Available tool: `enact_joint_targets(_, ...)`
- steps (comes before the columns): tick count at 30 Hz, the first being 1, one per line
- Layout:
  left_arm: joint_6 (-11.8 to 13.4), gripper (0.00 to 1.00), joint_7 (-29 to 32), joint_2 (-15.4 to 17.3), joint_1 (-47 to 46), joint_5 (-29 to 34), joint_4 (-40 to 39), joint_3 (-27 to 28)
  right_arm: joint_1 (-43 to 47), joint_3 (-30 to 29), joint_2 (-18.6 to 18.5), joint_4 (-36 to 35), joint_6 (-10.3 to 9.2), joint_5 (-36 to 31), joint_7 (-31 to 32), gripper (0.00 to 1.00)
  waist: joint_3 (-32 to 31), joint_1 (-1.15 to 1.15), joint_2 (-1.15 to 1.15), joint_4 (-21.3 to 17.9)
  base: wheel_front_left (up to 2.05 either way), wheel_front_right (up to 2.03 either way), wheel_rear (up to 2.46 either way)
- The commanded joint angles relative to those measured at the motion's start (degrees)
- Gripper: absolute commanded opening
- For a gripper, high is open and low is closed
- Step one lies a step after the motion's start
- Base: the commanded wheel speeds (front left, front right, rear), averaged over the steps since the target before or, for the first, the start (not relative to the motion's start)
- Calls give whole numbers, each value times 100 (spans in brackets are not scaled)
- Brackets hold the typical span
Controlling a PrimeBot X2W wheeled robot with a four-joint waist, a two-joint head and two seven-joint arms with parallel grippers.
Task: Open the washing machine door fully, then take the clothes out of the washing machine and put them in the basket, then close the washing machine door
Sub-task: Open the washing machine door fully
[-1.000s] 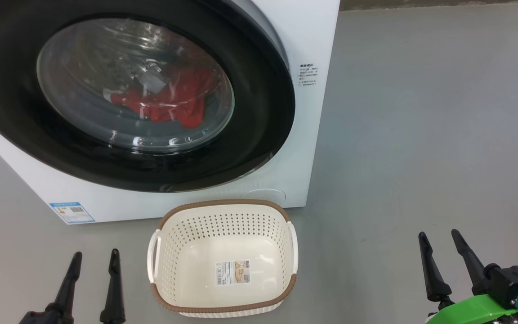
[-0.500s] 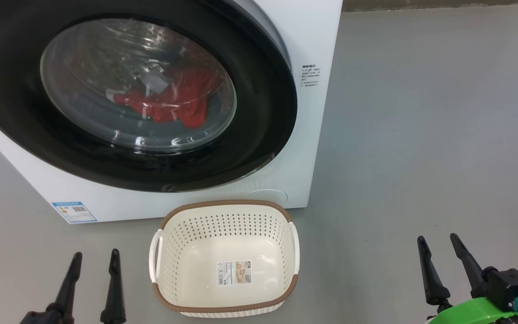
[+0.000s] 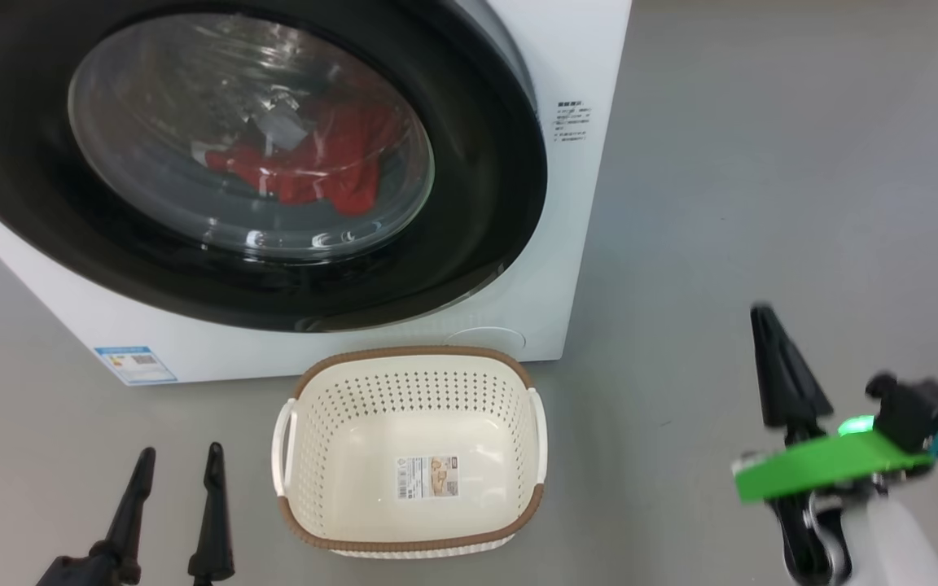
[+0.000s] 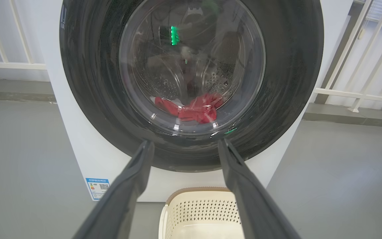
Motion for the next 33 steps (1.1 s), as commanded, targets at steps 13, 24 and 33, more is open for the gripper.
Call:
enact_joint_targets(13, -2, 100, -70, 92, -528, -77, -148, -54, -2029, 518, -232, 472, -6, 1415, -70, 0, 327, 0, -1, 462, 0, 0, 0)
enact_joint_targets(24, -56, 100, -70, 92, -746, -82, -171, -118, -3237, 935, -678, 1164, -6, 2390, -70, 0, 591, 0, -1, 732, 0, 0, 0)
enact_joint_targets(33, -99, 100, -70, 92, -884, -124, -165, -165, -4087, 1892, -1134, 1938, -6, 3789, 255, 0, 825, 0, -1, 936, 0, 0, 0)
